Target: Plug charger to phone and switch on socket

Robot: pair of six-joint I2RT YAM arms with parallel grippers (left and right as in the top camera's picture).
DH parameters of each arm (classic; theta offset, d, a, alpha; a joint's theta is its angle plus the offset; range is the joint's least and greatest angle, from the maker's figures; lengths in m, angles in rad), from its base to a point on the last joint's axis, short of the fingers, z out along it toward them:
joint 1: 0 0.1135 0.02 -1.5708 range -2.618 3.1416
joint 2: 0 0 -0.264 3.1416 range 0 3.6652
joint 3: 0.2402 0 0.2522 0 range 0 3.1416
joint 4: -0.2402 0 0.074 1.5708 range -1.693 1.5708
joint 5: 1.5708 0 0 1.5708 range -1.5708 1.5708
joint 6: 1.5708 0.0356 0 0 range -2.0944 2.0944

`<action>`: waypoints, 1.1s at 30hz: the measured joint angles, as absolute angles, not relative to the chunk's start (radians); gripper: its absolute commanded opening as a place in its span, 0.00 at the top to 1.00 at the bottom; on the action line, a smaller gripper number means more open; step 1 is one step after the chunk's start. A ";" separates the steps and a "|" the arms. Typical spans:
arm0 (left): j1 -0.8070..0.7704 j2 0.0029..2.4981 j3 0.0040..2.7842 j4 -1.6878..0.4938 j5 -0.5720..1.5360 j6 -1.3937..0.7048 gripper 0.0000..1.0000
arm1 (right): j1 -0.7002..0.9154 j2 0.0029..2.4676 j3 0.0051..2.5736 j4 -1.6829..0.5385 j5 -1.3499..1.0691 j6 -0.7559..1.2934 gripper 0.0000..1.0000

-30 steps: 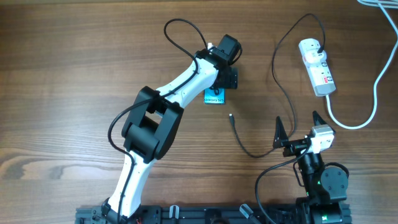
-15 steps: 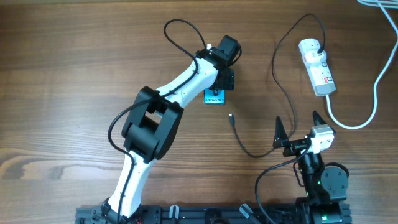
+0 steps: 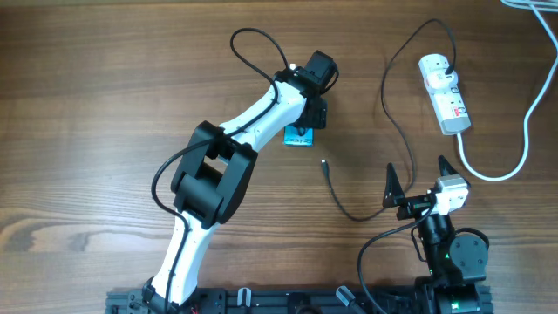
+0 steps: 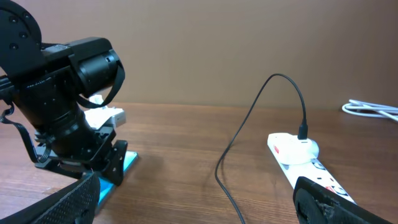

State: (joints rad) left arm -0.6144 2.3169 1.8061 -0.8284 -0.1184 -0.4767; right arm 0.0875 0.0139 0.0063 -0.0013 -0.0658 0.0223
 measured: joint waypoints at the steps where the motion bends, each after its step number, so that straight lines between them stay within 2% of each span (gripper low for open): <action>1: -0.614 2.317 1.806 -0.831 -0.119 -0.476 0.27 | 0.088 0.014 0.006 -0.001 -0.066 0.022 0.00; 18: -0.640 2.317 1.827 -1.026 -0.104 -0.482 0.26 | 0.088 0.014 0.006 -0.002 -0.066 0.022 0.00; 19: -0.646 2.317 1.829 -1.045 -0.104 -0.485 0.24 | 0.088 0.014 0.006 -0.001 -0.066 0.022 0.00; 21: -0.656 2.317 1.829 -1.063 -0.104 -0.491 0.12 | 0.088 0.014 0.006 -0.001 -0.066 0.022 0.00; 26: -0.671 2.315 1.828 -1.071 -0.103 -0.500 0.03 | 0.088 0.014 0.006 -0.002 -0.066 0.022 0.00; 33: -0.670 2.315 1.828 -1.066 -0.099 -0.502 0.01 | 0.088 0.014 0.006 -0.001 -0.066 0.022 0.00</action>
State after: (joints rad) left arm -0.6704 2.3150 1.8282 -1.0660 -0.0994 -0.5018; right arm 0.0875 0.0139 0.0063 -0.0013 -0.0658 0.0223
